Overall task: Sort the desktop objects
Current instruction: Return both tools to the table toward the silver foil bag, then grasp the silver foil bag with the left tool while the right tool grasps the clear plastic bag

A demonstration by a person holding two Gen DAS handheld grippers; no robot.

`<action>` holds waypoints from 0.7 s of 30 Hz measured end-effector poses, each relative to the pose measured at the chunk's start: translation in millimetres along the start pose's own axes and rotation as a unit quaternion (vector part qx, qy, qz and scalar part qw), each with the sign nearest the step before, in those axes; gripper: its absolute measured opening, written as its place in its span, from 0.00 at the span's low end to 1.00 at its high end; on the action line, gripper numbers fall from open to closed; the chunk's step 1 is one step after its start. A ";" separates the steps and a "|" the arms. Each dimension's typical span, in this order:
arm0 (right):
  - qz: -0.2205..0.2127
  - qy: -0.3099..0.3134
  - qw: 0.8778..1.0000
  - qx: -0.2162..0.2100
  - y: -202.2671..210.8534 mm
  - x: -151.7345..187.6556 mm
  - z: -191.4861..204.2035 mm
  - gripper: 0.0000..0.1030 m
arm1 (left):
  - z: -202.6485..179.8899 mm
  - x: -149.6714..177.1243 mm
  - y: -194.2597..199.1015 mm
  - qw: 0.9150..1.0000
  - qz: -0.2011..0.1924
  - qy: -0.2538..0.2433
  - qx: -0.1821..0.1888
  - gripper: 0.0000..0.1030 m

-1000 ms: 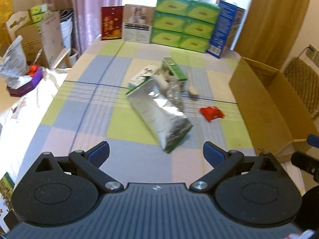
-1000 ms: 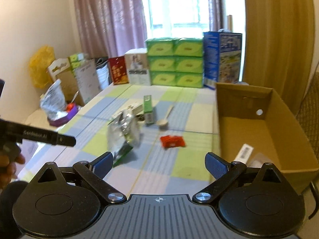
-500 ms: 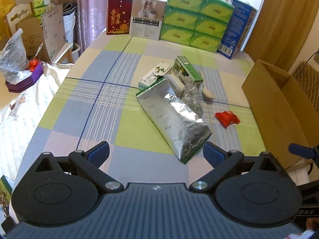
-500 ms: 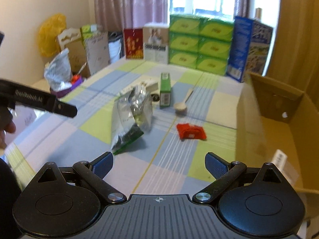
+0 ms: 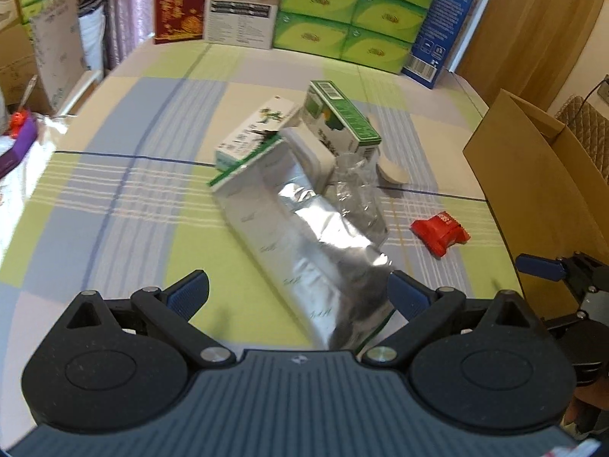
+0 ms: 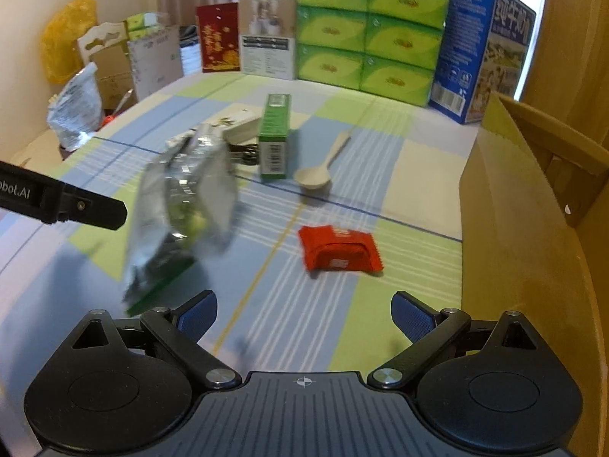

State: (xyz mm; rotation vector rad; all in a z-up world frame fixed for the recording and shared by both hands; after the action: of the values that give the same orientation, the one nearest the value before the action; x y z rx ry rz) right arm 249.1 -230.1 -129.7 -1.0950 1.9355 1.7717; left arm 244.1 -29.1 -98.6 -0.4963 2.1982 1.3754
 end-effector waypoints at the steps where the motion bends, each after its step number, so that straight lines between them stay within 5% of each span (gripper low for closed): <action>1: 0.003 -0.001 1.000 0.001 -2.4 0.2 -1.5 0.93 | 0.8 -1.1 -6.3 1.000 0.002 0.004 0.006 0.96; 9: 0.015 -0.014 1.000 -0.004 -14.5 1.1 -4.5 0.93 | 7.6 -2.7 -37.8 0.999 0.026 0.013 0.021 0.96; 16: -0.004 -0.023 1.000 -0.022 -10.4 -7.7 4.9 0.93 | 28.7 3.5 -31.2 0.998 0.053 -0.028 -0.037 0.96; 21: -0.031 -0.008 0.999 -0.016 -11.0 -15.4 20.2 0.93 | 45.7 1.0 -11.7 0.999 0.029 0.019 -0.020 0.93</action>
State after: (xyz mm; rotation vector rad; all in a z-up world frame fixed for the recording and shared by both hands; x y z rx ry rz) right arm 261.7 -205.4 -131.3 -1.1354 1.8498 1.7779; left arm 259.6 7.2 -124.4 -0.4787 2.2348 1.4551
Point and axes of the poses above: each gripper's, at about its wrist camera, not at the fingertips, and y roughly against the way its jaws point, z to its left, x to its underside, the point moved 6 cm from there along -y, roughly the way its jaws point, and after that the axes turned 14 degrees about x, right-handed, at the moved point
